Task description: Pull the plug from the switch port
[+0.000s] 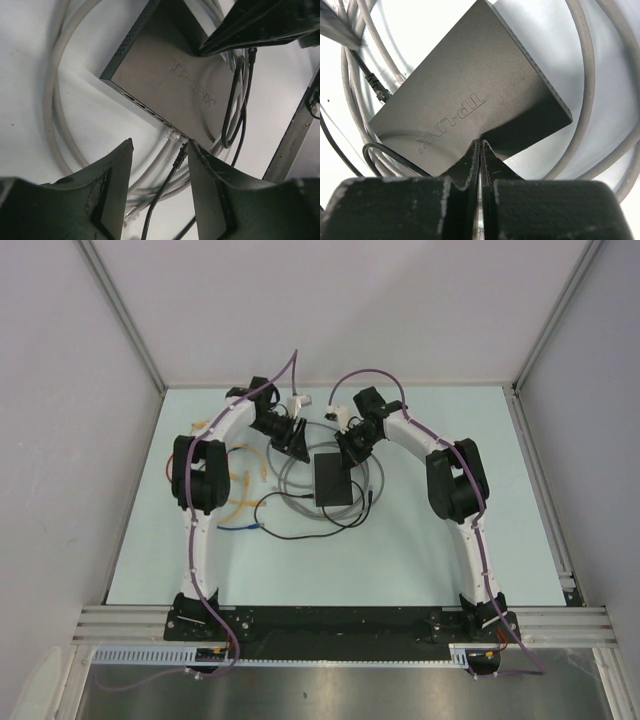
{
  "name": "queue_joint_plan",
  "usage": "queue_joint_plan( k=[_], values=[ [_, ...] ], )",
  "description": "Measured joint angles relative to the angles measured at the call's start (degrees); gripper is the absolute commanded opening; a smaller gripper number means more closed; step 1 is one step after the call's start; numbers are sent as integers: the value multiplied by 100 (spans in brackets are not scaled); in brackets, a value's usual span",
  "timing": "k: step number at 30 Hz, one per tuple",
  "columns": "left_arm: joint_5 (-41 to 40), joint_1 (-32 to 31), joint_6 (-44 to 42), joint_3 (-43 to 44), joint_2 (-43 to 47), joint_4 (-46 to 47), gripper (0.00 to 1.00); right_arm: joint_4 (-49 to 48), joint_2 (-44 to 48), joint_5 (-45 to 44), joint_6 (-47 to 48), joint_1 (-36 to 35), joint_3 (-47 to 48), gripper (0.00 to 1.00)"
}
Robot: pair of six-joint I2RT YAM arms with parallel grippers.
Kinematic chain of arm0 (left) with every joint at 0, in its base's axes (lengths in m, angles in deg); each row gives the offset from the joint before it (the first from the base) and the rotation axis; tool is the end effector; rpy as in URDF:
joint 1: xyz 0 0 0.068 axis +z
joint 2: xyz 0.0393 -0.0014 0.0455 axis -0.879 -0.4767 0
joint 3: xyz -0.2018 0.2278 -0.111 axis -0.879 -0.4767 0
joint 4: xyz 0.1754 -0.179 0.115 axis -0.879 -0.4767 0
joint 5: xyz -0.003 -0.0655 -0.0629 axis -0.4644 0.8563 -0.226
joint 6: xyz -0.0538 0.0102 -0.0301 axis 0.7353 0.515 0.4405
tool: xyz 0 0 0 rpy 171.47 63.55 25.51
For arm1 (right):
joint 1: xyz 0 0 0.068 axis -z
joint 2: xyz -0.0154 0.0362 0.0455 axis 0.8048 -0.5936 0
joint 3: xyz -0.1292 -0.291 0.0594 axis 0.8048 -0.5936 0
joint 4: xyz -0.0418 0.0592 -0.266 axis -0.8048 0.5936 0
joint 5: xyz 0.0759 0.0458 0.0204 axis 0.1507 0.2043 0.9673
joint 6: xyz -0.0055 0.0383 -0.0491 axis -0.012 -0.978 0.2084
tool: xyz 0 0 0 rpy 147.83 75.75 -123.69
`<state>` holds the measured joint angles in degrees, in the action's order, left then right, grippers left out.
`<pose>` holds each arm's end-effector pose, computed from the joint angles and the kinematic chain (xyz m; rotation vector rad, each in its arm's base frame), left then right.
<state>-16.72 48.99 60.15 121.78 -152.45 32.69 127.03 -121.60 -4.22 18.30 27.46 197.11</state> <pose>0.5051 -0.1476 0.2219 0.8677 2.4837 -1.1022 0.4770 0.2609 0.1974 -1.1661 2.3996 0.7612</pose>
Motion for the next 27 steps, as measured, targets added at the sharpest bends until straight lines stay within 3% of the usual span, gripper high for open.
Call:
queue_joint_plan(
  k=[27],
  values=[
    [922, -129, -372, 122, -1078, -1113, 44, 2, 2, -44, 0, -13, 0, 2]
  ],
)
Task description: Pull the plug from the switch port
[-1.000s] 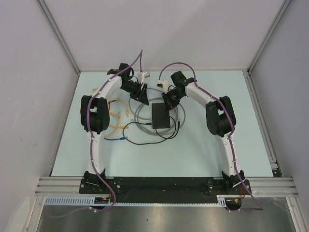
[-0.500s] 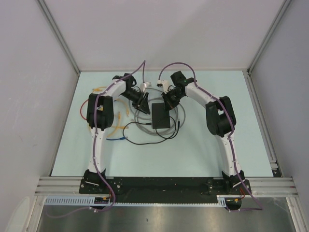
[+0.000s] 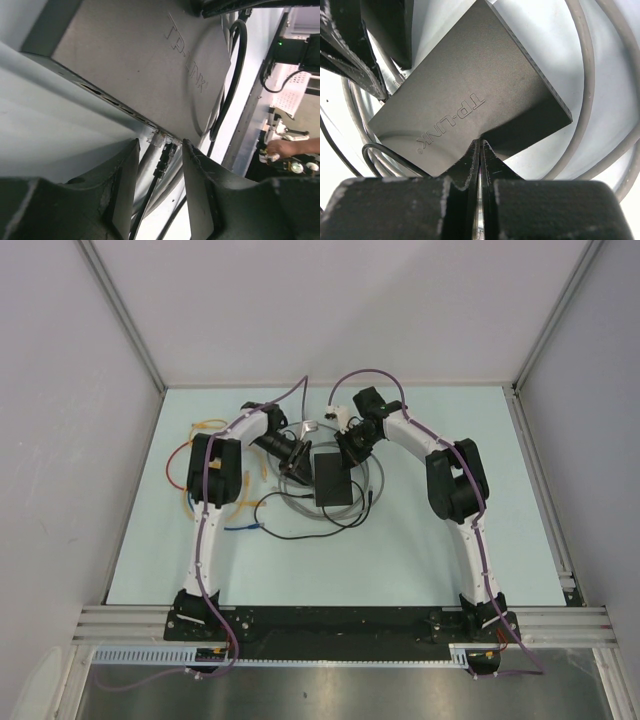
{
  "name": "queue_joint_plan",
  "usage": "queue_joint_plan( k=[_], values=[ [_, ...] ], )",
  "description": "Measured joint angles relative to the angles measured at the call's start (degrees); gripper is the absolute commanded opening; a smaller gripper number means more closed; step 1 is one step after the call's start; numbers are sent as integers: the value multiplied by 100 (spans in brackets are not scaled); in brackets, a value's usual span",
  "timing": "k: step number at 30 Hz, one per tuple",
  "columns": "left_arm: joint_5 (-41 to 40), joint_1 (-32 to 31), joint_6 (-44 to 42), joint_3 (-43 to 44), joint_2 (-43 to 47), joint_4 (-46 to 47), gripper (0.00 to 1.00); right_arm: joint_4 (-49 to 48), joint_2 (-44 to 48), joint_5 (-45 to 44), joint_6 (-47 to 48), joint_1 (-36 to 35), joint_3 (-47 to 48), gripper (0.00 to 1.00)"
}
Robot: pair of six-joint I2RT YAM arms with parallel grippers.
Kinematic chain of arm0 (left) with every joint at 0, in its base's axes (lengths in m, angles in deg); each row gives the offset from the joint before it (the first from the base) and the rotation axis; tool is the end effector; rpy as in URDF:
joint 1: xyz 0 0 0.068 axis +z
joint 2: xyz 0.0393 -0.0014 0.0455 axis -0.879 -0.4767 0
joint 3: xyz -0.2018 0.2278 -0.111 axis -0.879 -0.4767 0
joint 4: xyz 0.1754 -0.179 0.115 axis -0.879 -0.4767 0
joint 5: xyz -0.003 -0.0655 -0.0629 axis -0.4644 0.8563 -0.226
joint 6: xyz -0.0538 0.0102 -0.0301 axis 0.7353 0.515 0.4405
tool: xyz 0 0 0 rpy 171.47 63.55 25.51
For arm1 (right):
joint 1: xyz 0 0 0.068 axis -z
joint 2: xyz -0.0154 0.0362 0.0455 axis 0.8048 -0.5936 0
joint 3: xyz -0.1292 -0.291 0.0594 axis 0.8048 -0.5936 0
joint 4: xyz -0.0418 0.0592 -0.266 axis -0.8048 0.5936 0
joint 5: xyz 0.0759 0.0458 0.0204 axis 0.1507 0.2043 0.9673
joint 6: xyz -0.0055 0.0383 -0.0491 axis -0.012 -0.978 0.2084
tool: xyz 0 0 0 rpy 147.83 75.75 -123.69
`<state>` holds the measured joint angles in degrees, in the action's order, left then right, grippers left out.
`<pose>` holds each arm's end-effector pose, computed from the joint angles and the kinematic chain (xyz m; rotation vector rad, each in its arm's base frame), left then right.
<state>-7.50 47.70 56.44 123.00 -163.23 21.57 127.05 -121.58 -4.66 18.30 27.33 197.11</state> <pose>0.4957 -0.1624 0.1372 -0.8108 -2.6464 1.4651 0.4765 0.2617 0.1974 -1.1678 2.4015 0.7516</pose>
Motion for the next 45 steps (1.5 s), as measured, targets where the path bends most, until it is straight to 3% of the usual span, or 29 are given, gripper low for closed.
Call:
queue_joint_plan(
  k=[9, 22, 34, 45],
  values=[
    [42, -13, -184, 74, -92, -153, 37, 0, 4, -20, -2, -7, 0, 2],
    [96, -11, -299, 149, -157, -240, 36, 4, 13, -85, 0, -26, 0, 3],
    [144, -44, -511, 111, -166, -195, 0, 15, 15, -94, -2, -26, 0, 3],
    [81, -74, -483, 459, -332, -549, 0, -57, 111, -96, 0, -46, -155, 4]
  ],
)
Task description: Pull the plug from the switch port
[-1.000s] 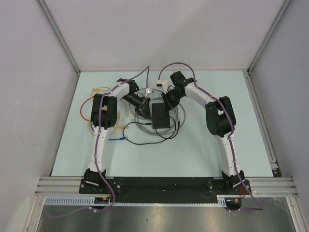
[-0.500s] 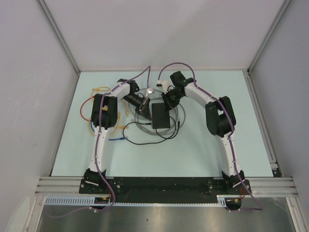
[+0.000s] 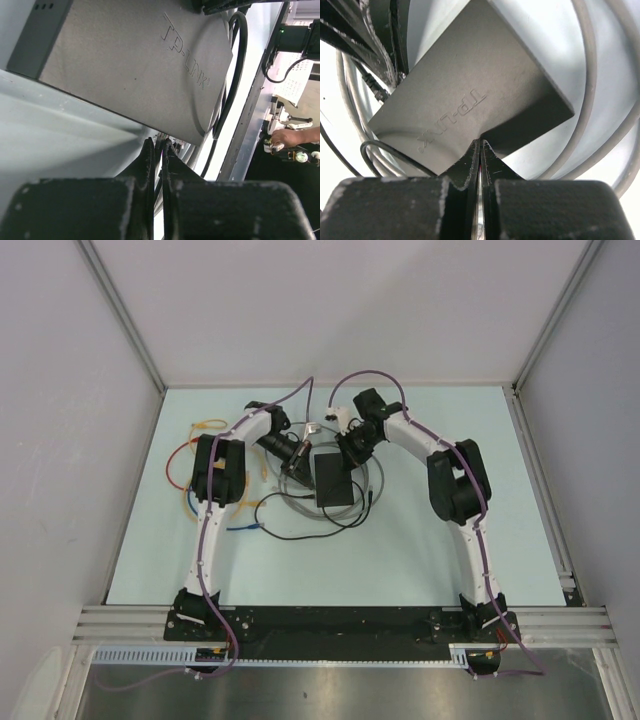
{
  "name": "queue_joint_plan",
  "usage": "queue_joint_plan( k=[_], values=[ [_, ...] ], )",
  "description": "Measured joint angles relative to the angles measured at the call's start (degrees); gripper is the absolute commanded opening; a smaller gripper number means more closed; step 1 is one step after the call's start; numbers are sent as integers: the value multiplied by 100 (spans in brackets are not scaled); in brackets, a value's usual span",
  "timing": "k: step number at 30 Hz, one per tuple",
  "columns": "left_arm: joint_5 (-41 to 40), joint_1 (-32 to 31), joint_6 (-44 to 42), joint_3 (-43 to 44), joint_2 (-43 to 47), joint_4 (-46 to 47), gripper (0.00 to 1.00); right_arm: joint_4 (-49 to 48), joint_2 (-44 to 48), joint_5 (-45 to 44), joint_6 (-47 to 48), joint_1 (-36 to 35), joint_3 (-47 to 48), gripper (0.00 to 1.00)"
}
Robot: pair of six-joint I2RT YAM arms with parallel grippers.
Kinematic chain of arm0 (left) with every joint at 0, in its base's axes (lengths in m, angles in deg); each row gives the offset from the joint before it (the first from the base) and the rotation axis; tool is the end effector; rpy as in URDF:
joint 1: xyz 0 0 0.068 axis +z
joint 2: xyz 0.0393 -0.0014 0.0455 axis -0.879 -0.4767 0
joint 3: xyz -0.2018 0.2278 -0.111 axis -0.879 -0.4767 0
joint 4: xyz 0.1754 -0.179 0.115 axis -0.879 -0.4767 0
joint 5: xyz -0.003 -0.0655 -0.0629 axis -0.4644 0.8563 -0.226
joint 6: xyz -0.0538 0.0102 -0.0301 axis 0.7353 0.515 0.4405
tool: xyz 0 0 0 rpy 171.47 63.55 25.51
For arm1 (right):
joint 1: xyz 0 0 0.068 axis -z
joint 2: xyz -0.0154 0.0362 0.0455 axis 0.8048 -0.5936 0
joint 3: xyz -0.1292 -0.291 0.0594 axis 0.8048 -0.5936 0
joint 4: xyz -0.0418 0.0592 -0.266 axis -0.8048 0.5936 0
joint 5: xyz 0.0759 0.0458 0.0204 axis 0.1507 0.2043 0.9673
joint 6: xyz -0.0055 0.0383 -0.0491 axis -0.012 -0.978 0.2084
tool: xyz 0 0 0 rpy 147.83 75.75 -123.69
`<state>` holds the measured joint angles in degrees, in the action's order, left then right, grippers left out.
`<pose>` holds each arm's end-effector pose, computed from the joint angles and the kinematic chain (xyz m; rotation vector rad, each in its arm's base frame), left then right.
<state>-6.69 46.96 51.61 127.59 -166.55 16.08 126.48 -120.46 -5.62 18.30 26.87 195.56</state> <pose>0.4982 -0.1703 0.1295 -0.8725 -2.5839 1.4785 0.4707 0.2629 0.1993 -1.1752 2.4017 0.7310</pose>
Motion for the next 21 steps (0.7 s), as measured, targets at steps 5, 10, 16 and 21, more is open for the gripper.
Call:
queue_joint_plan(
  k=[5, 10, 16, 21],
  values=[
    [11, -7, -160, 4, -2, -63, 0, 7, 140, -85, 24, -7, -208, 4],
    [221, -9, -365, -227, 4, -46, 0, 26, 186, -122, 50, -55, -286, 4],
    [192, -37, -509, -175, -7, -197, 0, 83, 195, -173, 70, -157, -284, 4],
    [-210, -116, -590, 236, -101, -479, 0, 85, 192, -170, 68, -264, -282, 4]
  ],
)
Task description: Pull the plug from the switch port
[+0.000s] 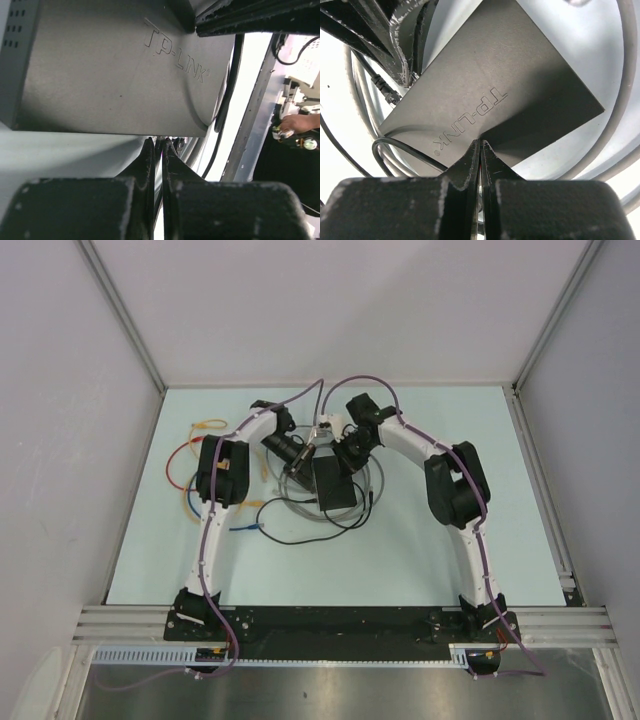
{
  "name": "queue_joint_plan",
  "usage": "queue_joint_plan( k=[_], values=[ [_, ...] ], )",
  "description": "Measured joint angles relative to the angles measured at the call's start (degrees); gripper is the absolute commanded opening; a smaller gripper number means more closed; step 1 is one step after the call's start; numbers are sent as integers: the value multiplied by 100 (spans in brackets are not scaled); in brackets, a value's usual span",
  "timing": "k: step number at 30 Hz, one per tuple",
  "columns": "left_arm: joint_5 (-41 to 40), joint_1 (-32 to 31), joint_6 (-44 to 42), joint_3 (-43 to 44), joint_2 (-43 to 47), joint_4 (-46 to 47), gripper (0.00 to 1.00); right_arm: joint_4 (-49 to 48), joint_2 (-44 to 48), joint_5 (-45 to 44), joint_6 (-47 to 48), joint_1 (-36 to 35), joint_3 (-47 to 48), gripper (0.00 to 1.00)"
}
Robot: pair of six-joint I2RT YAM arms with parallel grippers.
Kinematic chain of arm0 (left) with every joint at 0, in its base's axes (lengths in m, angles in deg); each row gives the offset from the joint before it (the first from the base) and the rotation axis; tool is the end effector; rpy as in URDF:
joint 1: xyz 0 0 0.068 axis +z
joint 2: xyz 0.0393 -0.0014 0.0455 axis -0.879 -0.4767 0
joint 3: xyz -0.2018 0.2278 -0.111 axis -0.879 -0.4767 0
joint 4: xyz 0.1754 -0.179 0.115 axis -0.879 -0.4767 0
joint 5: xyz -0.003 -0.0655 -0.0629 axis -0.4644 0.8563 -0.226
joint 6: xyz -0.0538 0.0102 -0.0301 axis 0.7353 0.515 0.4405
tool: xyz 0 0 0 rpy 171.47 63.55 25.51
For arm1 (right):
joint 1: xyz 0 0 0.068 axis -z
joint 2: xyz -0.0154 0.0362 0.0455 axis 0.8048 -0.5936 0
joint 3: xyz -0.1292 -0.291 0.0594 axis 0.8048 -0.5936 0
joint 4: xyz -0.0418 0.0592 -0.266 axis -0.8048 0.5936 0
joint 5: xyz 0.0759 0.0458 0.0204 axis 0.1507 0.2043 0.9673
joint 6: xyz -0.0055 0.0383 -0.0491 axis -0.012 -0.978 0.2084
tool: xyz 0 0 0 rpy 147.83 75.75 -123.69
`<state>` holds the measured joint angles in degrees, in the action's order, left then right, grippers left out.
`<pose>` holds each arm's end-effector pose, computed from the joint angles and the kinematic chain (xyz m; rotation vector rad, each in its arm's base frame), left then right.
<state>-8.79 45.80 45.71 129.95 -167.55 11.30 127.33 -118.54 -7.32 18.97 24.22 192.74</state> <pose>0.4932 -0.1790 0.1309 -0.9971 -2.5419 1.4306 0.4483 0.2775 0.2001 -1.2468 2.4136 0.7057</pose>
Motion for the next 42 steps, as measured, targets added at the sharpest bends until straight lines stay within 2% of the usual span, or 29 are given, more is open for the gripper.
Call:
queue_joint_plan(
  k=[9, 16, 20, 28, 30, 33, 34, 36, 37, 38, 40, 42],
  values=[
    [372, 83, -212, -828, 271, 372, 0, 120, -107, 120, -81, -31, 118, 2],
    [-131, -9, -297, -173, 94, -114, 0, 168, -173, 72, -83, -142, 256, 2],
    [-297, -59, -411, -120, 92, -166, 0, 160, -173, 4, -70, -234, 236, 2],
    [-343, 236, -516, -1036, 378, -343, 0, 155, -170, -9, -72, -249, 229, 2],
    [-461, 269, -522, -944, 372, -404, 0, 162, -173, -9, -74, -249, 236, 2],
    [-682, 275, -520, -313, 212, -420, 0, 181, -186, -9, -79, -249, 260, 2],
    [-763, 275, -525, -85, 173, -369, 2, 184, -188, -9, -81, -249, 262, 1],
    [-927, 273, -542, 304, 125, -186, 14, 184, -188, -7, -83, -249, 260, 1],
    [-984, 275, -538, 417, 120, -131, 27, 184, -188, -7, -83, -249, 260, 2],
    [-1067, 284, -518, 516, 120, -72, 32, 184, -188, -9, -85, -249, 260, 1],
    [-1209, 304, -428, 603, 122, 17, 39, 179, -186, -9, -85, -247, 254, 1],
    [-1257, 343, -313, 575, 127, 122, 43, 179, -184, -4, -87, -243, 249, 1]
  ],
)
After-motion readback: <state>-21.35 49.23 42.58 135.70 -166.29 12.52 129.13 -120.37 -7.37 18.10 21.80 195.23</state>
